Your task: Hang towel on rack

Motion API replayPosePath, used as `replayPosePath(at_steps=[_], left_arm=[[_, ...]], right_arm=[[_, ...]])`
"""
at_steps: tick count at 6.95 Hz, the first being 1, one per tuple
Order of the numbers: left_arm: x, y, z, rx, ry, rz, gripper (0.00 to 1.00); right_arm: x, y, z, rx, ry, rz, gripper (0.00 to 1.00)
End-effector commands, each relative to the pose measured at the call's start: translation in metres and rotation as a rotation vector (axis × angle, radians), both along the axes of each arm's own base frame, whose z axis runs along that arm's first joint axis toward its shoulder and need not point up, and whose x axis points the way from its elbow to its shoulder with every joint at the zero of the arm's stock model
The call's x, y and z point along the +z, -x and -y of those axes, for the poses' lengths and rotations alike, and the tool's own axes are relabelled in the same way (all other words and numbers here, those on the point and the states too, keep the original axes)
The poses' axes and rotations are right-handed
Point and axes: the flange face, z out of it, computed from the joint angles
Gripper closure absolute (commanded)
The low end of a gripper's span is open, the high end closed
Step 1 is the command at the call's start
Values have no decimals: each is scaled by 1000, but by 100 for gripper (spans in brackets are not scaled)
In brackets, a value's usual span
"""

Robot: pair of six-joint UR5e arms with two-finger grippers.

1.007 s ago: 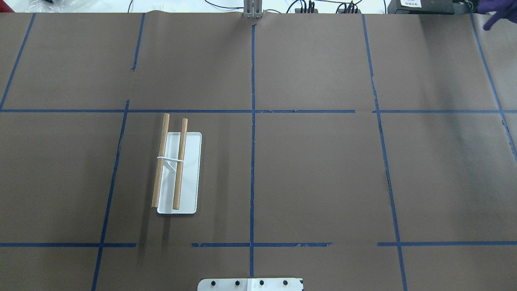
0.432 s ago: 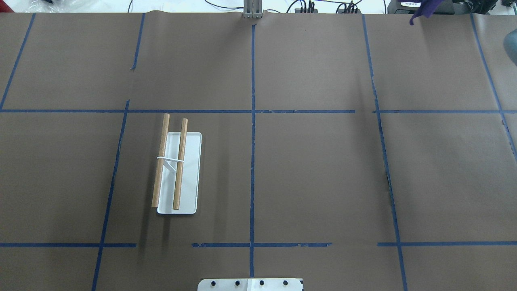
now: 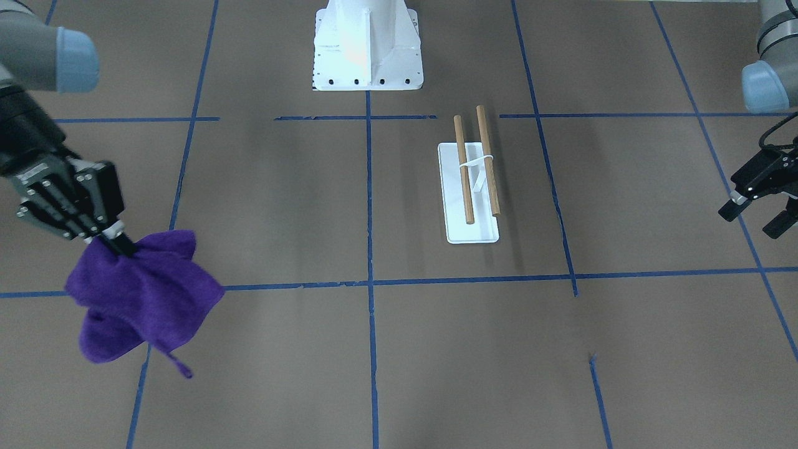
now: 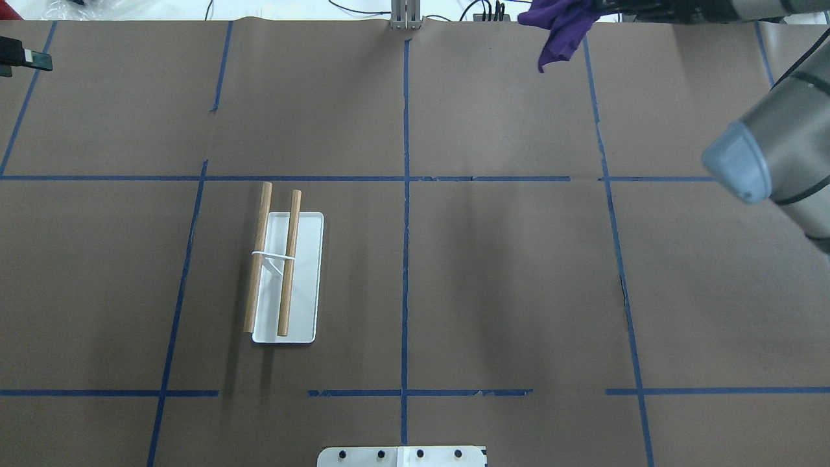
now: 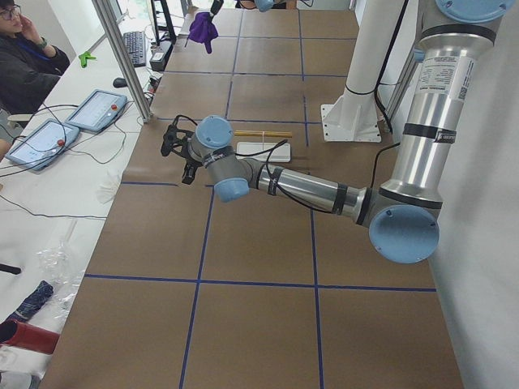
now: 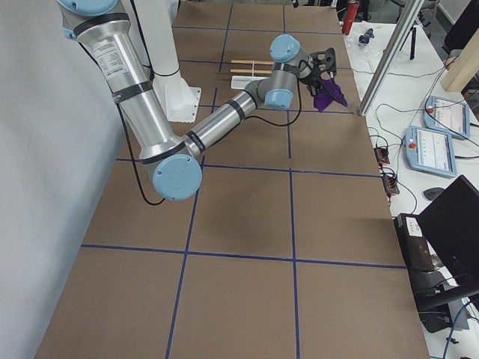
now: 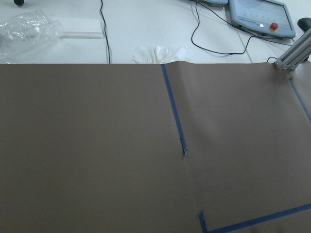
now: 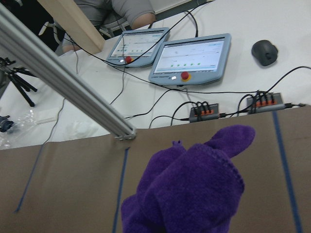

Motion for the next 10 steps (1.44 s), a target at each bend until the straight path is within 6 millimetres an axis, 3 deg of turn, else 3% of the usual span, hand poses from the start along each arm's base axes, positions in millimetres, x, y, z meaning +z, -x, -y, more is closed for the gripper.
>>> replayPosePath(at_steps=[1,2,3,4,5,7,8,9,10], left_arm=[[-42,-31,6,-70,86,-174,0],[-74,-63,4,-45,169,-300,0],[-111,-95,2,-14,264,-398,0],[-156,-134,-3,42,359,-491,0],[-181,-157,-9,70,417,-541,0],[-215,-195,-30,115,457,-600,0],[-242,-217,-38,160,475,-628,0],[-258,-237,-48,202,489,-639,0],[-262,-243,-54,219,494,-644,0]], right_arm=[[-46,61,-78,33,-6,145,100],[-56,91,-101,28,-24,162,100],[-64,108,-113,4,-40,168,100],[-74,114,-118,-12,-54,182,100],[-81,118,-122,-17,-60,191,100],[-85,124,-126,-31,-63,198,100],[-89,129,-130,-45,-67,204,100],[-90,129,-131,-48,-69,205,100],[-92,128,-133,-50,-80,223,100]])
